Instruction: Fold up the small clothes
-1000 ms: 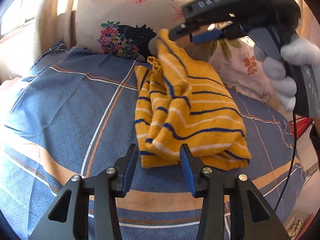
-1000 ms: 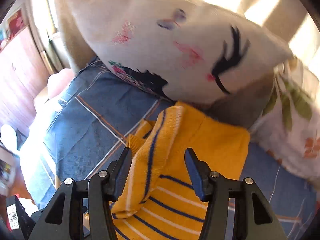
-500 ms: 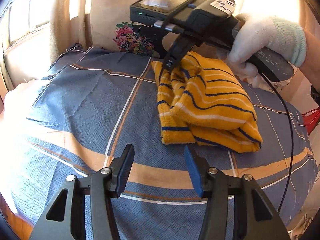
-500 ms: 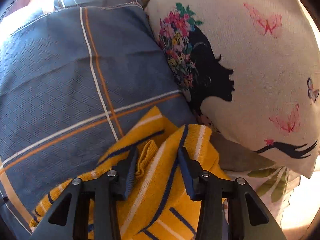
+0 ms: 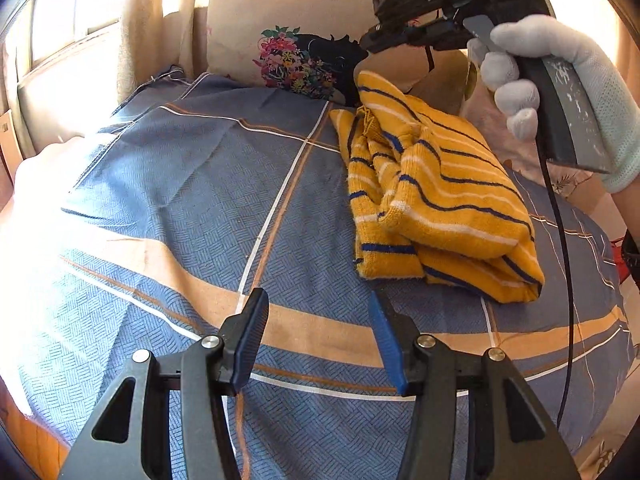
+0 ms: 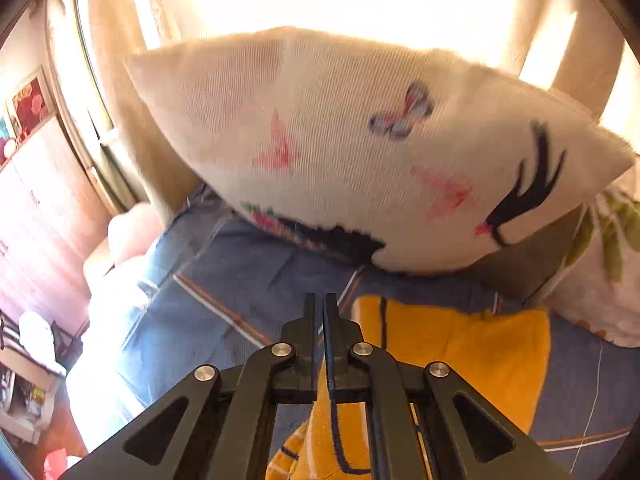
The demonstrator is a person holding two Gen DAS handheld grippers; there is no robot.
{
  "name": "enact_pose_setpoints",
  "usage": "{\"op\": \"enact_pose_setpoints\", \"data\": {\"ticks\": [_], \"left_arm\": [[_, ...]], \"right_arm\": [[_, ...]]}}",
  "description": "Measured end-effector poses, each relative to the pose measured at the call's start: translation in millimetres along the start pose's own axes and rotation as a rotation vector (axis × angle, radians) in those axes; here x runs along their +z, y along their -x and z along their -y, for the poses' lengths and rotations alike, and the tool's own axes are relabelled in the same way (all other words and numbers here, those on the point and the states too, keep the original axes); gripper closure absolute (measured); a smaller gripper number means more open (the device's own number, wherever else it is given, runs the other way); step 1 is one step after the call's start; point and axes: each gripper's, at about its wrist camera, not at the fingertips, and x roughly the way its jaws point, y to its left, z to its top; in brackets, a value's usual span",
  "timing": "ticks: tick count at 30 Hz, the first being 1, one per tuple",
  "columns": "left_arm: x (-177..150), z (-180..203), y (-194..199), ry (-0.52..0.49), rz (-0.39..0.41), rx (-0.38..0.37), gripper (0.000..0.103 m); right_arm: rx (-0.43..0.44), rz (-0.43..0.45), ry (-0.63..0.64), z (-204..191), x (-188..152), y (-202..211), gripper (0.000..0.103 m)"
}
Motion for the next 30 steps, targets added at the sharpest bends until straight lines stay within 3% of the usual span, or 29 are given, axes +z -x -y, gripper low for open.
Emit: {"op": "enact_pose_setpoints", "data": {"ticks": [2, 5, 9, 13, 15, 19, 23, 26, 30], "left_arm": [[-1, -4, 2, 0.008, 0.003, 0.009, 0.050], [-2, -12, 1, 0.041, -0.006, 0.015, 0.048], [-4, -16, 2, 0.059, -0.007, 0.016, 0.048], [-4, -15, 5, 0.069, -0.005, -0.004, 0.048], [-5, -14, 7, 0.072, -0.003, -0.017, 0.047], [-6, -13, 9, 0.076, -0.006, -0.018, 0.046], [-7, -17, 10, 0.092, -0.004, -0.010, 0.045], [-6, -21, 10, 0.107, -0.004, -0.005, 0.045], [-6, -18, 8, 0.097, -0.011, 0.001, 0.045]], "right_arm": [[-0.016, 0.010, 0.076, -13, -10, 2, 0.098], [-0.063, 0.030, 0.101, -11, -13, 8, 0.081], [-0.052, 0.008, 0.067, 11, -22, 7, 0.081], [-0.119, -0.080, 0.019, 19, -33, -26, 0.081], [-0.040, -0.122, -0.036, 22, -40, -45, 0.080], [0.211, -0.176, -0.095, 15, -56, -65, 0.068], [0.335, -0.104, -0.124, 19, -56, -36, 0.064], [0.364, -0.026, -0.162, 32, -65, 0, 0.064], [0.340, 0.004, -0.178, 53, -94, 30, 0.063]]}}
